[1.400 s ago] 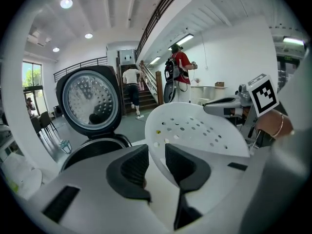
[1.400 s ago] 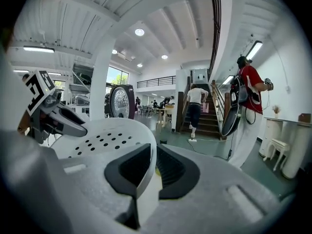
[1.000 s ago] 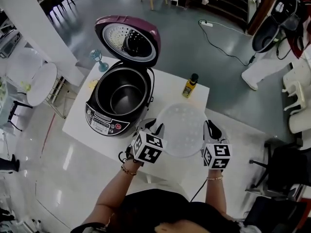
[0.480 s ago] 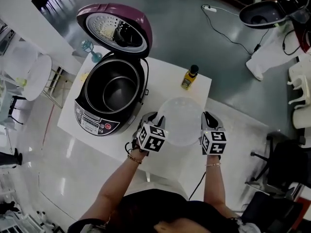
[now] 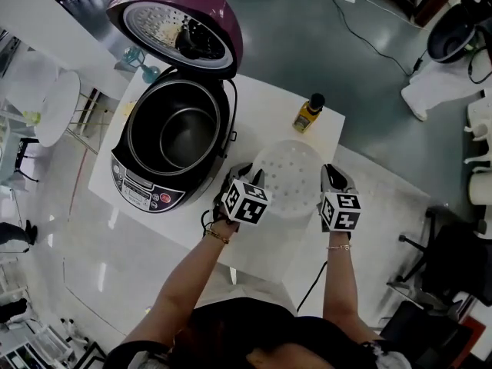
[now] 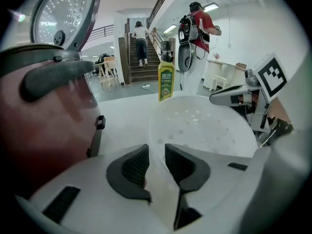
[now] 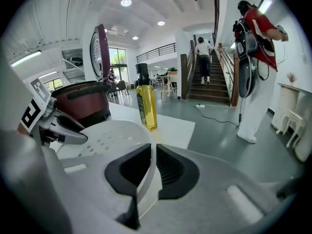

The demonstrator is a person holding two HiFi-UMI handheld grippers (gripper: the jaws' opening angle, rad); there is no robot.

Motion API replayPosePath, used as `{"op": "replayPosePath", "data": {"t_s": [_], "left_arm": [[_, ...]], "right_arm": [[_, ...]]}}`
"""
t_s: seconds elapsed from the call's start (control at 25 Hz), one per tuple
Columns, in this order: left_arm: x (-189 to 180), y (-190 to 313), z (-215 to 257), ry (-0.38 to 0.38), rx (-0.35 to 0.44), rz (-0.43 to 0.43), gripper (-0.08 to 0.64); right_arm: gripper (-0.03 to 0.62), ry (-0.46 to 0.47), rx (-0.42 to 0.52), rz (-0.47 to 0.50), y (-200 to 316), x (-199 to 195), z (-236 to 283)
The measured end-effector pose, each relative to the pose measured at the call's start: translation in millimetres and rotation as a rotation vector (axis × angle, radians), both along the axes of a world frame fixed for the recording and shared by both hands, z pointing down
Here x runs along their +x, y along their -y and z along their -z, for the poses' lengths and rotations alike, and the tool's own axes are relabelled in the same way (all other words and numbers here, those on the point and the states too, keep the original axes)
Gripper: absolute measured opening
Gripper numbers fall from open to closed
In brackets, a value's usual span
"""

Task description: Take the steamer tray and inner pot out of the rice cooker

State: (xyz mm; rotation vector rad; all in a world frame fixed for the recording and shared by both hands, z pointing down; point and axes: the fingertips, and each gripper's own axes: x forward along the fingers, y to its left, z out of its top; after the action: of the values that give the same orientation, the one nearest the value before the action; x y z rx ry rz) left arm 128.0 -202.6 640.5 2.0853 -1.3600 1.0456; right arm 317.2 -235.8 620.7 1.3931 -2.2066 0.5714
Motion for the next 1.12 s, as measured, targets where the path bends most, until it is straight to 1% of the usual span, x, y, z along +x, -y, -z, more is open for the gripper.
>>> {"op": "replayPosePath", "data": {"t_s": [0.56, 0.72, 0.8, 0.84, 0.92, 1.04, 1.12], "left_arm": [[-0.1, 10.4, -17.4, 0.016, -0.020, 0.014, 0.098], [0.1, 12.6, -18.2, 0.015, -0.020, 0.004, 0.101], [-0.3, 12.6, -18.5, 0.025, -0.024, -0.013, 0.117], [-0.9, 11.9, -18.4, 0.036, -0.026, -0.021, 0.136], [-2.0, 8.7, -17.0, 0.056, -0.023, -0.033, 0.207], [-2.6, 2.3, -10.8, 0.043, 0.017, -0.039, 0.229], [-2.9, -7.7, -6.2, 0.024, 0.034, -0.054, 0.232]], "right_arm": [[0.040, 0.006, -0.015, -0.016, 7.4, 2.0, -19.8], [0.040, 0.013, -0.001, -0.012, 9.1, 2.2, -20.4], [0.041, 0.032, 0.001, -0.007, 9.5, 0.1, -20.1], [0.059, 0.044, 0.000, -0.004, 8.8, -1.2, -19.2], [0.086, 0.067, 0.007, -0.012, 6.7, -1.4, -14.8], [0.129, 0.096, 0.040, -0.048, 1.3, 3.3, 0.7], [0.135, 0.142, 0.071, -0.064, -7.9, 4.9, 21.4]]}}
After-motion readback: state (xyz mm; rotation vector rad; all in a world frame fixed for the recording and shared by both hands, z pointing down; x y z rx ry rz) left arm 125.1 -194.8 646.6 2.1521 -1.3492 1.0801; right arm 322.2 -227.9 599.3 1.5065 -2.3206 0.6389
